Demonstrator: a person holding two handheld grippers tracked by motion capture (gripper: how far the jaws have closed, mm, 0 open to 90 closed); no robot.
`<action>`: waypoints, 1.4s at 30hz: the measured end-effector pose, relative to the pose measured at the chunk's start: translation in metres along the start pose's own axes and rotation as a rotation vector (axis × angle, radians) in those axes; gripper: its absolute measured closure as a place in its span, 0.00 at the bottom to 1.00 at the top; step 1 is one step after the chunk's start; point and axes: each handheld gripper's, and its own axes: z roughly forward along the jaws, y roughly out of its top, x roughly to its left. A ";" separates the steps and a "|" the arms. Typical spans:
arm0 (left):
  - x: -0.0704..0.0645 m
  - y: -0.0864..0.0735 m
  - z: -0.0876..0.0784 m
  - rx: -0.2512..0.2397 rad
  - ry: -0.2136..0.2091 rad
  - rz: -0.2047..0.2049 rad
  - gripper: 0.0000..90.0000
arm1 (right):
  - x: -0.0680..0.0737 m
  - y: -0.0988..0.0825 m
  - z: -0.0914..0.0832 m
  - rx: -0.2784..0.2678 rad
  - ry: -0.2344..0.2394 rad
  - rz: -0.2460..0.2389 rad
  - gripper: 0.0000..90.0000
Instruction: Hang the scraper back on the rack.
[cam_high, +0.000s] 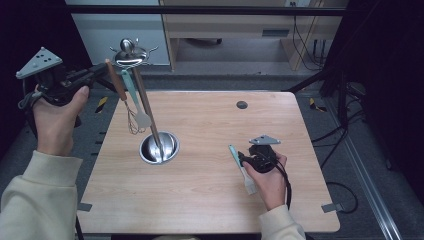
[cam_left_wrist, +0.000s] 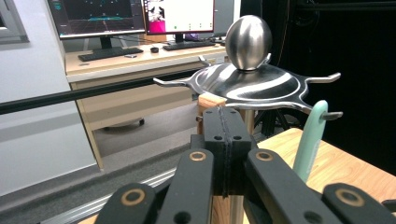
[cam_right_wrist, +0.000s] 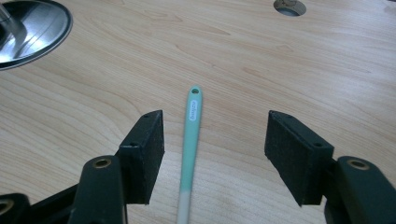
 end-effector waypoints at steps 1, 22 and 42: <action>0.001 0.001 0.001 -0.007 0.000 0.010 1.00 | 0.000 0.000 0.000 -0.001 0.000 -0.002 0.42; 0.015 0.004 0.009 0.025 -0.018 -0.014 1.00 | 0.001 0.000 0.001 0.007 0.003 -0.005 0.42; 0.017 -0.002 0.002 0.017 0.001 -0.005 1.00 | 0.000 0.000 0.002 0.010 -0.001 -0.008 0.42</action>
